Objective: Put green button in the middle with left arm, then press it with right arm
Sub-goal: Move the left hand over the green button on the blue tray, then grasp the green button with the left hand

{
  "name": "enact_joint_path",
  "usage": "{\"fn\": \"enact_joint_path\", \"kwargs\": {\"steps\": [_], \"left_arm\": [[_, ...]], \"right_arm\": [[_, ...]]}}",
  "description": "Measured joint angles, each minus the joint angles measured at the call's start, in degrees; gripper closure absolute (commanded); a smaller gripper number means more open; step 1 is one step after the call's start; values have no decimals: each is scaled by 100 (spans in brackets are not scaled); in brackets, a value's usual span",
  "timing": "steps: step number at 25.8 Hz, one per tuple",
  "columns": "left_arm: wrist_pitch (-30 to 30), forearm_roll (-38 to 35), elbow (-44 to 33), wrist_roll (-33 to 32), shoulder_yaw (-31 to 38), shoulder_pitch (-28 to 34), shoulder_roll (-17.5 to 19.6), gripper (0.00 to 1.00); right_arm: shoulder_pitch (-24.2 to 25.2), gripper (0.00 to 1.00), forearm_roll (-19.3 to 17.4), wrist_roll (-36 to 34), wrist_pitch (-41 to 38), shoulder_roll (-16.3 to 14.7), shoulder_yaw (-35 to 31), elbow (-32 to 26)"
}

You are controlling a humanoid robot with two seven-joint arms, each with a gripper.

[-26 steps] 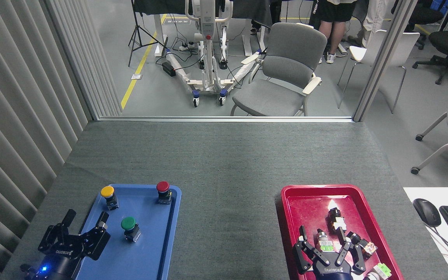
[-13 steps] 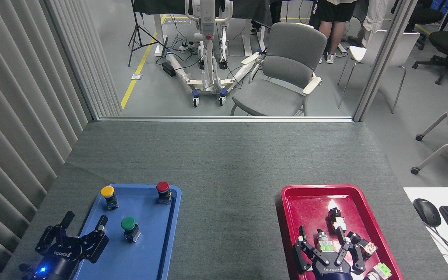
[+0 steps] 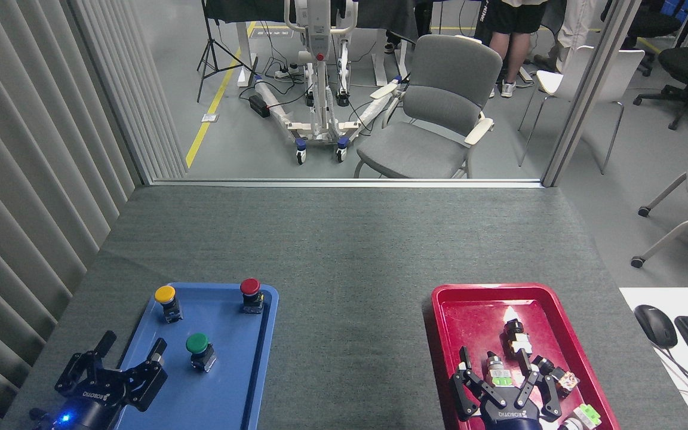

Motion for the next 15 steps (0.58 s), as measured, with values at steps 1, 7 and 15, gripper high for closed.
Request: {"fn": "enact_joint_path", "kwargs": {"steps": [1,7,15], "left_arm": [[-1,-47,1,-16,-7,4,1,0],[-5,-473,128,-34,-181,0,-12,2],[-5,-971,766,-37,-752,-202,-32,2]], "right_arm": [[2,0,0,6,5,0,0,0],[9,0,1,10,38,1,-4,0],[10,0,8,14,26,9,-25,6]]}}
